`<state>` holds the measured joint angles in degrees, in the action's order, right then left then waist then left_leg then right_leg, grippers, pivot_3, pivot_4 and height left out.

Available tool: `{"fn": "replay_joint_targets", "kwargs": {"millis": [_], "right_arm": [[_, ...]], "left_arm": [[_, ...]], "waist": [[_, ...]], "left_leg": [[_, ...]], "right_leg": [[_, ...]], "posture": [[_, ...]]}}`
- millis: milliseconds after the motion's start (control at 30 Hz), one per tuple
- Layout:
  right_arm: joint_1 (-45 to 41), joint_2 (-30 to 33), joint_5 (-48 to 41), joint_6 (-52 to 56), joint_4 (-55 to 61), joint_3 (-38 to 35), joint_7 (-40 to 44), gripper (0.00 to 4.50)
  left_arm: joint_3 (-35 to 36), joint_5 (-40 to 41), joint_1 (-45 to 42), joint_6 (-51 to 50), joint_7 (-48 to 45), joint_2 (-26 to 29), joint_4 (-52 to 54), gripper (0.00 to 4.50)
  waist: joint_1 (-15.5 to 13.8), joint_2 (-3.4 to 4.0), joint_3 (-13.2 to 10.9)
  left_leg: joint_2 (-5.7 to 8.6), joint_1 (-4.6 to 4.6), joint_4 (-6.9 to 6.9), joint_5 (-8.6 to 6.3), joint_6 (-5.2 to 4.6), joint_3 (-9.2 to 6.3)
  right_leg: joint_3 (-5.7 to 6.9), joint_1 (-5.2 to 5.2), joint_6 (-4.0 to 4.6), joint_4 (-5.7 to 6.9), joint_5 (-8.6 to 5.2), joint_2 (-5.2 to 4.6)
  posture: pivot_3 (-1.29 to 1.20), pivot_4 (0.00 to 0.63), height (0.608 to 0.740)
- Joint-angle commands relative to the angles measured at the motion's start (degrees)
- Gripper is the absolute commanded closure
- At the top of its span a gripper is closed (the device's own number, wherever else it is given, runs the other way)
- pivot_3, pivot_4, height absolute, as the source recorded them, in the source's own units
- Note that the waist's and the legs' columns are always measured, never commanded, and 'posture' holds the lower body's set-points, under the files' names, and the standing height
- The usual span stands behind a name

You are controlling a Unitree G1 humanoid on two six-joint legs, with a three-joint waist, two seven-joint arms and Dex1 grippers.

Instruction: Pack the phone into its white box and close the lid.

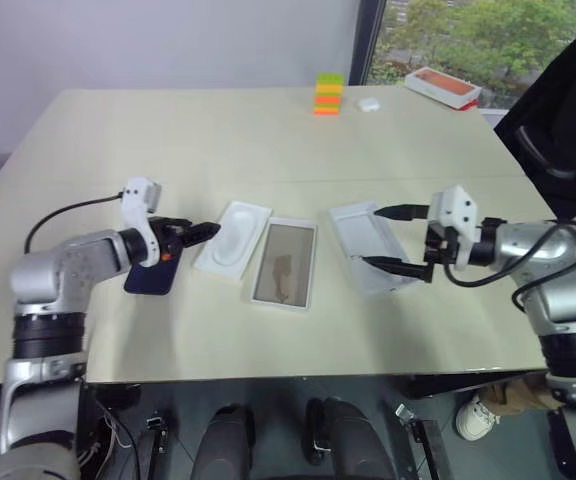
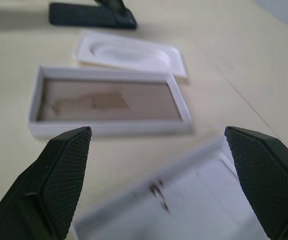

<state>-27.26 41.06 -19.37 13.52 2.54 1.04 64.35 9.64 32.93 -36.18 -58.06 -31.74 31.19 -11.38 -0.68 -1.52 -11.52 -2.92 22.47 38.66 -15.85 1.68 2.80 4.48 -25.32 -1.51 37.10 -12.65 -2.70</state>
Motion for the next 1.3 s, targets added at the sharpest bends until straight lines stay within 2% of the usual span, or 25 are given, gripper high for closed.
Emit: {"fn": "replay_joint_targets", "kwargs": {"millis": [33, 233, 800, 933, 1300], "right_arm": [[-1.1, -0.5, 0.2, 0.0, 1.9, -0.2, -1.6, 0.03], [-1.8, -1.1, 1.8, -2.8, 0.8, 1.0, -1.2, 0.03], [-2.8, -2.5, 2.0, -3.9, 0.3, 1.4, -1.7, 0.03], [-2.7, -2.3, 1.7, -3.5, 1.1, 1.3, -1.7, 0.0], [-3.3, -2.6, 1.8, -3.4, 1.0, 1.4, -2.0, 0.0]], "left_arm": [[-0.8, -1.3, -2.5, 0.0, 0.5, -0.5, -2.0, 0.0], [-1.6, -1.2, -8.2, -5.6, 0.1, -2.7, -10.3, 0.0], [-4.3, -4.5, -13.8, -7.8, -4.9, -5.2, -21.8, 0.0], [-5.9, -6.7, -13.0, -7.3, -5.2, -4.4, -22.1, 1.64], [-7.9, -8.8, -11.4, -8.0, -7.3, -4.0, -20.4, 1.64]], "waist": [[0.0, 0.0, 0.0], [-0.1, -0.01, 0.0], [-0.1, 0.0, 0.0], [0.0, 0.0, 0.0], [0.0, 0.01, 0.0]], "left_leg": [[0.0, 0.02, 0.03, 0.0, 0.0, 0.0], [0.02, 0.04, 0.14, 0.0, 0.0, -0.02], [0.04, -0.01, 0.21, 0.0, 0.0, -0.05], [0.05, -0.02, 0.21, 0.0, 0.0, -0.05], [0.05, -0.04, 0.2, 0.0, 0.0, -0.05]], "right_leg": [[0.0, 0.0, 0.0, 0.0, 0.0, 0.0], [0.02, 0.05, 0.0, 0.0, 0.0, -0.02], [0.06, 0.18, -0.02, 0.02, -0.01, -0.06], [0.06, 0.18, -0.02, 0.02, -0.01, -0.06], [0.05, 0.2, -0.03, 0.02, -0.02, -0.06]], "posture": [[0.0, 0.15, 0.74], [0.0, 0.15, 0.74], [0.0, 0.15, 0.74], [0.0, 0.15, 0.74], [0.0, 0.15, 0.74]]}}
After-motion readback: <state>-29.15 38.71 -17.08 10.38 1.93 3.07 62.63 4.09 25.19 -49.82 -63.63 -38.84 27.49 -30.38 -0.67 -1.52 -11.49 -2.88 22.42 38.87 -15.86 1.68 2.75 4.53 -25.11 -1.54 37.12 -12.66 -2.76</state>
